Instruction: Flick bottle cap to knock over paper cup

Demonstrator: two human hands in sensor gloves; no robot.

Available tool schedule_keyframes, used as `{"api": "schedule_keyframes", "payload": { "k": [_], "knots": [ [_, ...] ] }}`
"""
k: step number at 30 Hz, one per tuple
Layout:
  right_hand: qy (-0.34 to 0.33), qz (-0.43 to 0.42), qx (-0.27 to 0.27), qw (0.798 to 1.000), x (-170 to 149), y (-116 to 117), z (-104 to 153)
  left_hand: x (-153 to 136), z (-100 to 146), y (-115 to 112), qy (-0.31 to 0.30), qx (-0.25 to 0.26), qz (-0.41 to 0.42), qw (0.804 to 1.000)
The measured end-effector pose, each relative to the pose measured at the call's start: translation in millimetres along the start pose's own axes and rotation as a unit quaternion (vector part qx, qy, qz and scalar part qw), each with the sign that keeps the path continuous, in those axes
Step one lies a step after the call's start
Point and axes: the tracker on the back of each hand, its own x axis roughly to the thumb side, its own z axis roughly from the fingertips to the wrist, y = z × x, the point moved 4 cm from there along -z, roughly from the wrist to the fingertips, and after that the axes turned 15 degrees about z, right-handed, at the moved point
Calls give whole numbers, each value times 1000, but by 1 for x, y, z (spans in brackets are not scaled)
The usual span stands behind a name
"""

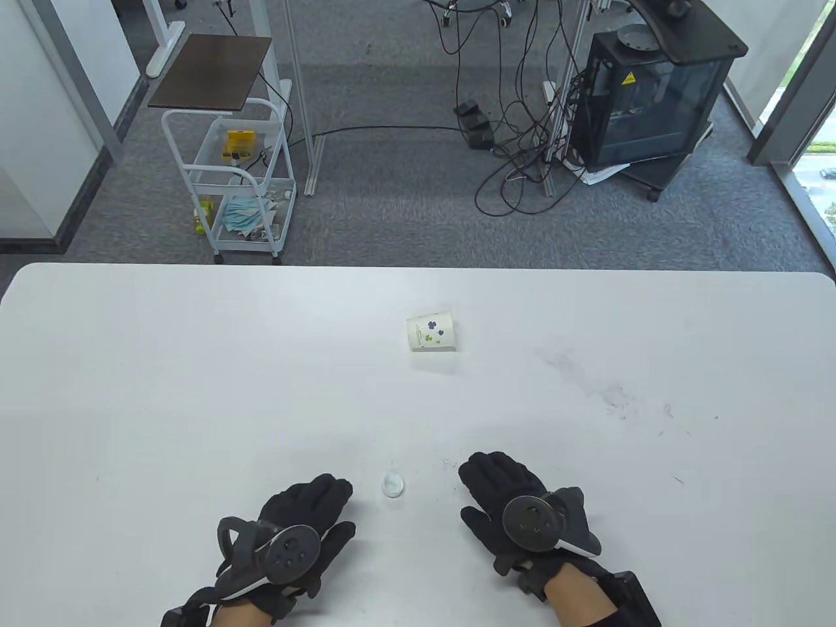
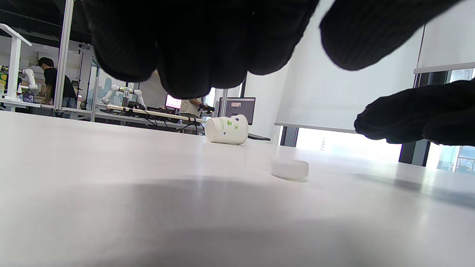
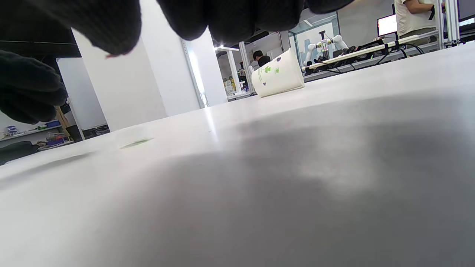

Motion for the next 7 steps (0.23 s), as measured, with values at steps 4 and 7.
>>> {"api": "schedule_keyframes", "payload": {
  "k": [4,7],
  "knots": [
    [-2,2,7,1000,2,1,0,-1,0,-3,4,-8,-8,1000],
    [-3,3,9,1000,2,2,0,-1,0,-3,7,-10,-10,1000]
  ]
}}
